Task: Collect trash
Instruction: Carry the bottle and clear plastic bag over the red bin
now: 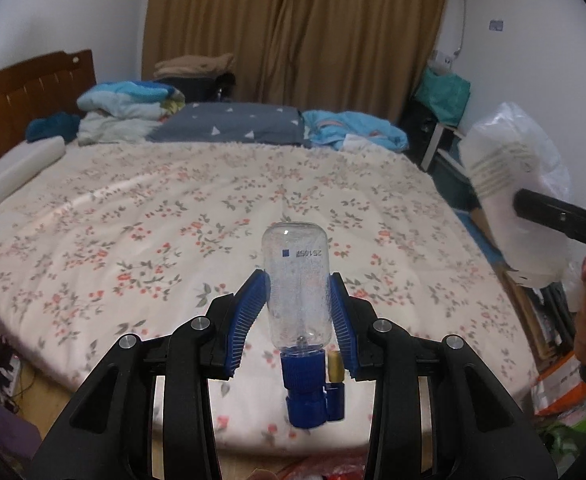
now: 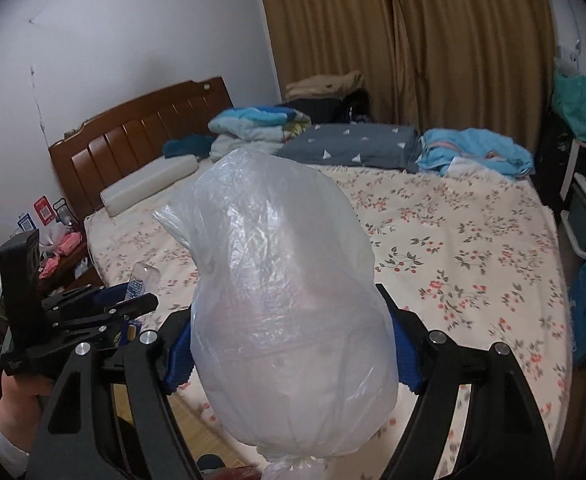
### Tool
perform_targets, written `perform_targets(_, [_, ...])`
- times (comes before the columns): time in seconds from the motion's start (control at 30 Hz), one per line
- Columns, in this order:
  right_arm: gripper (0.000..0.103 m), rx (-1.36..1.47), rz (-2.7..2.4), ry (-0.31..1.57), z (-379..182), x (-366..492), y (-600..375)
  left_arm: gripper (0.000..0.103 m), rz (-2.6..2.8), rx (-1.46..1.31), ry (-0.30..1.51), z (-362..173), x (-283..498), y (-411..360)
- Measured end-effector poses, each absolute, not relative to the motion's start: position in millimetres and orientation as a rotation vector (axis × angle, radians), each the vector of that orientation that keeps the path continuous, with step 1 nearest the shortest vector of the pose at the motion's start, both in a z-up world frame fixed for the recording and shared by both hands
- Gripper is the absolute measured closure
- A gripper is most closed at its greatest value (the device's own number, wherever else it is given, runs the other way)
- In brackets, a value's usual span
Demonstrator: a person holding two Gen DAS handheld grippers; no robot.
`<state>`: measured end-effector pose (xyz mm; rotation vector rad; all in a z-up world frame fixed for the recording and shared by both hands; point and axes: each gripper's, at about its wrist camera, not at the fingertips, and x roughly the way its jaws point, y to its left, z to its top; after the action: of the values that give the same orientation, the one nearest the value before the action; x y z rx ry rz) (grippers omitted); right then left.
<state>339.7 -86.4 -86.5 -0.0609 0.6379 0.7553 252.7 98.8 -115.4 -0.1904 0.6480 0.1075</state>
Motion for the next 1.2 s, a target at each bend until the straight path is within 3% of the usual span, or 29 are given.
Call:
perform_targets(0.6, [0.026, -0.073, 0.708, 0.514, -52, 188, -151, 0.066, 0.098, -0.153, 0.617, -82, 120, 62])
perform_targets(0.9, [0.026, -0.098, 0.680, 0.507, -66, 130, -174, 0.066, 0.089, -0.157, 0.657, -100, 68, 56])
perform_targets(1.2, [0.026, -0.069, 0.668, 0.639, -109, 111, -201, 0.066, 0.056, -0.197, 0.789, -150, 43, 47])
